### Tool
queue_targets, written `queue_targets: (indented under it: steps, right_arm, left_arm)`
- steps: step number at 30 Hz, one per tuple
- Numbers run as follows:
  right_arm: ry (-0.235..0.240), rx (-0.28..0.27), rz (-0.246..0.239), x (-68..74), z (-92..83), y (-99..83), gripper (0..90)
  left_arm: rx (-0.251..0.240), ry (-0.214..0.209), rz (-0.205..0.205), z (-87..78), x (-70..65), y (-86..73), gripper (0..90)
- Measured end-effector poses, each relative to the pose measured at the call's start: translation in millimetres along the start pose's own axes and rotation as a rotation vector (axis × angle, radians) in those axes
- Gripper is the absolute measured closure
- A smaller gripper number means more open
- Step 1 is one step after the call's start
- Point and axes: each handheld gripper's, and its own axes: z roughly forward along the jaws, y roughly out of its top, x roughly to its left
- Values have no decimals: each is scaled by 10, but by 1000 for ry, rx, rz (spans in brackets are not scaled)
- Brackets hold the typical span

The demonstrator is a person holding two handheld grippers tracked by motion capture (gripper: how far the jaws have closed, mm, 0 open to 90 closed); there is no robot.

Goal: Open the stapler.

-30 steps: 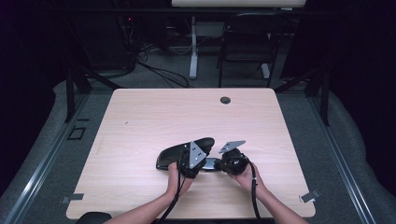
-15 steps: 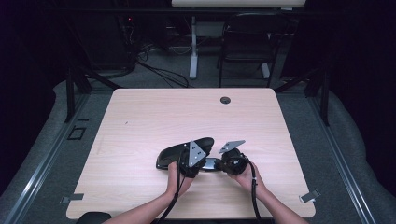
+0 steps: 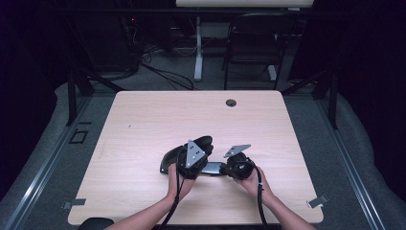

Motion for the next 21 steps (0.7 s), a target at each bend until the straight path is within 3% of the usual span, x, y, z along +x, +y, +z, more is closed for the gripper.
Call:
queue_targets:
  steps: [14, 21]
  right_arm:
    - [-11, 10, -7, 6, -4, 5, 900]
    - [-11, 7, -2, 10, -2, 5, 900]
  left_arm:
    - [-47, 11, -42, -212, 170, 118, 900]
    - [-54, 27, -41, -295, 240, 144, 900]
